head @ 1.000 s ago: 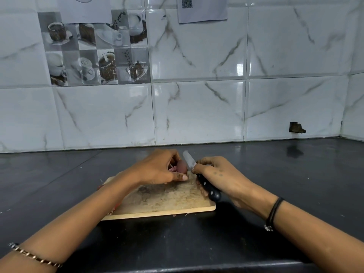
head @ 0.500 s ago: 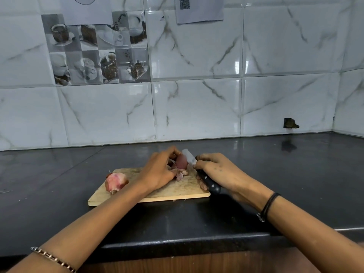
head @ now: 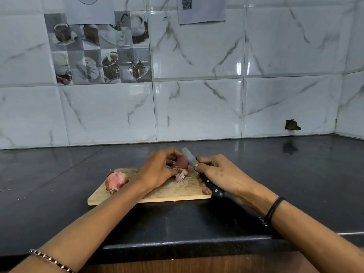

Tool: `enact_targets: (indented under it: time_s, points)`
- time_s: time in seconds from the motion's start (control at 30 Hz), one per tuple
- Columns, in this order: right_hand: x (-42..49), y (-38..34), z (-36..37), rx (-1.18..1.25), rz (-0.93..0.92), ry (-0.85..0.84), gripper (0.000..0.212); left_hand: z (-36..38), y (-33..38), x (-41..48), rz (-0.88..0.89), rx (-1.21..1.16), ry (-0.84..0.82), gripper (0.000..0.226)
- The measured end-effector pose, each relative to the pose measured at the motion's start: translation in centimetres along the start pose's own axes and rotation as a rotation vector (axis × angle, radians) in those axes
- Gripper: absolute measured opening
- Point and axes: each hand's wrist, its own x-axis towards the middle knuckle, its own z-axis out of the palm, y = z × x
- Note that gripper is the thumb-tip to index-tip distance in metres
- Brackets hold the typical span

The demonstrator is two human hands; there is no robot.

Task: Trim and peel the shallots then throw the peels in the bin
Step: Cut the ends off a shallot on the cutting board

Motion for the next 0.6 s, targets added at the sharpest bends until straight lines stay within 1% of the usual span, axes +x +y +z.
enact_targets:
  time_s: [0.17, 0.33, 0.4, 0.6]
  points:
    - [-0.3, -0.4, 0.0, -0.165, -0.028, 0.015, 0.029, 0.1, 0.5, 0.0, 0.006, 0.064, 0.039, 0.046]
    - [0.7, -0.9, 0.0, -0.403, -0.048, 0.013, 0.028, 0.3, 0.7, 0.2, 0.008, 0.125, 0.021, 0.044]
    - [1.2, -1.1, 0.0, -0.474, -0.035, 0.011, 0.026, 0.2, 0.9, 0.2, 0.02, 0.152, 0.012, 0.047]
    - [2.3, -0.9, 0.2, -0.466, 0.035, 0.019, 0.029, 0.3, 1.1, 0.4, 0.022, 0.196, -0.009, 0.049]
